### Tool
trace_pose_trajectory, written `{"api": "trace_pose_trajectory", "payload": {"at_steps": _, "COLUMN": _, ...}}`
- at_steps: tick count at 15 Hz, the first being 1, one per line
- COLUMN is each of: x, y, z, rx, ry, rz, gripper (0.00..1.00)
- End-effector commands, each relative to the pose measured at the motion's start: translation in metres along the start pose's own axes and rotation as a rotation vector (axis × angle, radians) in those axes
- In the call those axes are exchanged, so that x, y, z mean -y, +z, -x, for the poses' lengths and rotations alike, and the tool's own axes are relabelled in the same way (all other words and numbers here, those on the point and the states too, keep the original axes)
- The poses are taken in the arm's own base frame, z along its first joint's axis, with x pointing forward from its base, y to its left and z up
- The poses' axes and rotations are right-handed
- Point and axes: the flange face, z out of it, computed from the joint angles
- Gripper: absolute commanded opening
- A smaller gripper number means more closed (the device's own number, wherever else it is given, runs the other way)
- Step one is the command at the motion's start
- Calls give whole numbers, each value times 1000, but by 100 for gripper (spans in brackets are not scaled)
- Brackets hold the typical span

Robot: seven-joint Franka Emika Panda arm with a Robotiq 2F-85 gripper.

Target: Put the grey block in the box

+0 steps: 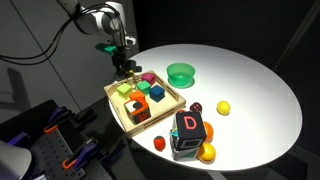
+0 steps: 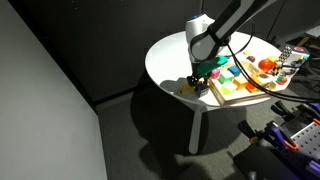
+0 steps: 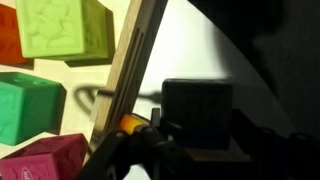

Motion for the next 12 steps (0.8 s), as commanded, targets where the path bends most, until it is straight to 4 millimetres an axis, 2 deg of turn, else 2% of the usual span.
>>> {"api": "trace_pose_trajectory", "payload": {"at_steps": 1, "x": 2, "y": -8, "z": -3, "rx": 9, "ry": -6, "rz": 9, "gripper": 42}}
{"api": "trace_pose_trajectory", "payload": {"at_steps": 2, "x": 2, "y": -11, "z": -3, "rx": 8, "ry": -5, "rz": 11, "gripper": 34}}
{"api": "trace_pose_trajectory", "payload": {"at_steps": 4, "x": 0, "y": -17, "z": -2, "rx": 7, "ry": 4, "rz": 13, "gripper": 31}}
{"api": "trace_pose_trajectory", "payload": {"at_steps": 12, "x": -2, "y": -47, "z": 13, "rx": 3, "ry": 8, "rz": 17, "gripper": 31}}
